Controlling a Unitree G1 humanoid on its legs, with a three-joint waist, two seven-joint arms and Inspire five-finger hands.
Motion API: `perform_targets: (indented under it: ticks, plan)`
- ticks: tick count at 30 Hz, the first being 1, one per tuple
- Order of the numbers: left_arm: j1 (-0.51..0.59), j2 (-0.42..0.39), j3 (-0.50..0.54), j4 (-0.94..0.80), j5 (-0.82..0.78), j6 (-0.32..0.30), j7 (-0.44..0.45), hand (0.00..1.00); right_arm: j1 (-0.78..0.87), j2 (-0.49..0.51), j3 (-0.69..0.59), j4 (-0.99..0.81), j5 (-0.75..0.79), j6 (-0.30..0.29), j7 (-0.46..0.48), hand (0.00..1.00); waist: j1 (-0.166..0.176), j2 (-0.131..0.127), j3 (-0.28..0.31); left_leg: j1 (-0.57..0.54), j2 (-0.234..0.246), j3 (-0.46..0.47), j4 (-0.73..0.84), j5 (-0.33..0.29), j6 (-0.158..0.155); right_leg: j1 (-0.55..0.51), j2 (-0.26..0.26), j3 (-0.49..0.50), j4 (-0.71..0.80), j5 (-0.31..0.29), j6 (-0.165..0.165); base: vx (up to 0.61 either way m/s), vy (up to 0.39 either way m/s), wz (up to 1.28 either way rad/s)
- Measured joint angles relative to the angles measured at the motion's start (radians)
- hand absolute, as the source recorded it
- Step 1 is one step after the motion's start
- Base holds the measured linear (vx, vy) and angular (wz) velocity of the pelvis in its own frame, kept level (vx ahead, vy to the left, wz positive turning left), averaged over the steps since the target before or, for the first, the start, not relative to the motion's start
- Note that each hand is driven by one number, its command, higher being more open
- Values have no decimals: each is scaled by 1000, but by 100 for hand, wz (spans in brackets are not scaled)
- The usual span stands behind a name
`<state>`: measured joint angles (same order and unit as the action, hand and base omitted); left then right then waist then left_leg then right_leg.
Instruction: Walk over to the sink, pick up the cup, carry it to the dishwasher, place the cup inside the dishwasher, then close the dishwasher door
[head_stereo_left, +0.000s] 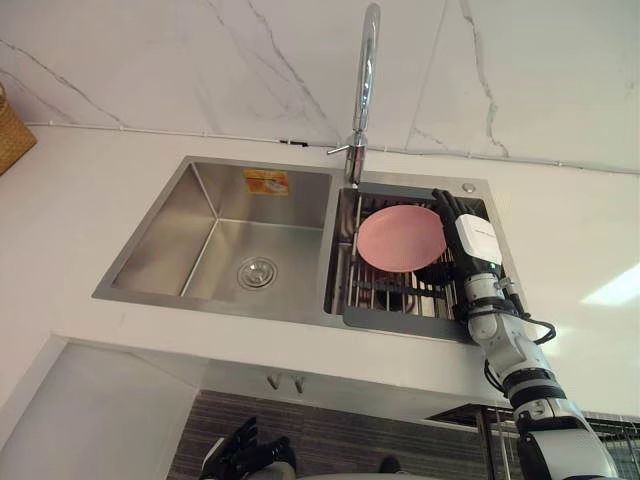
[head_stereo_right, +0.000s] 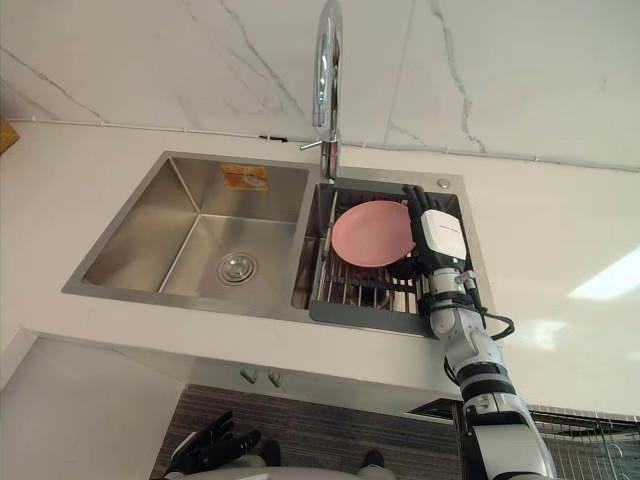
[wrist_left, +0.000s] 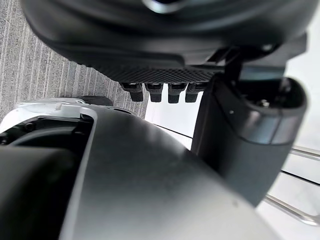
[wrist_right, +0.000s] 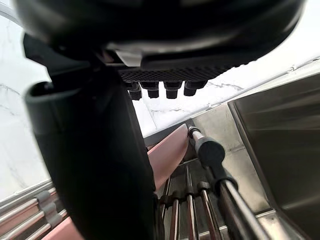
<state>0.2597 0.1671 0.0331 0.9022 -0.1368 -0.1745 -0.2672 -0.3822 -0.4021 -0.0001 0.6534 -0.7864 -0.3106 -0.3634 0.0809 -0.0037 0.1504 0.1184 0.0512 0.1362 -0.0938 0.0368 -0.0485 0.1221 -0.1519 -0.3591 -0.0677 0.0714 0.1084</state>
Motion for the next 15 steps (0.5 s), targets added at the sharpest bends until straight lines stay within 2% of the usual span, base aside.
perform_targets:
  ticks: [10, 11, 15]
  plan:
    - [-4, 1, -4, -2, 0, 3, -2, 100, -14, -1, 49, 0, -1, -13, 4, 100, 15, -1, 1, -10, -2, -16, 0, 6, 1, 0, -2, -14, 0, 0, 0, -14, -2, 5]
    - [-5, 1, -4, -3, 0, 3, -3, 100, -16, 2, 49, 0, -2, -14, -1, 0, 16, -1, 2, -11, -3, -18, 0, 7, 2, 0, -3, -17, 0, 0, 0, -6, 4, 5]
    - [-5, 1, -4, -4, 0, 4, -5, 100, -16, 5, 49, 0, -2, -15, -9, 0, 16, -1, 3, -12, -4, -18, 0, 8, 3, 0, -5, -18, 1, 0, 0, -1, 1, 1]
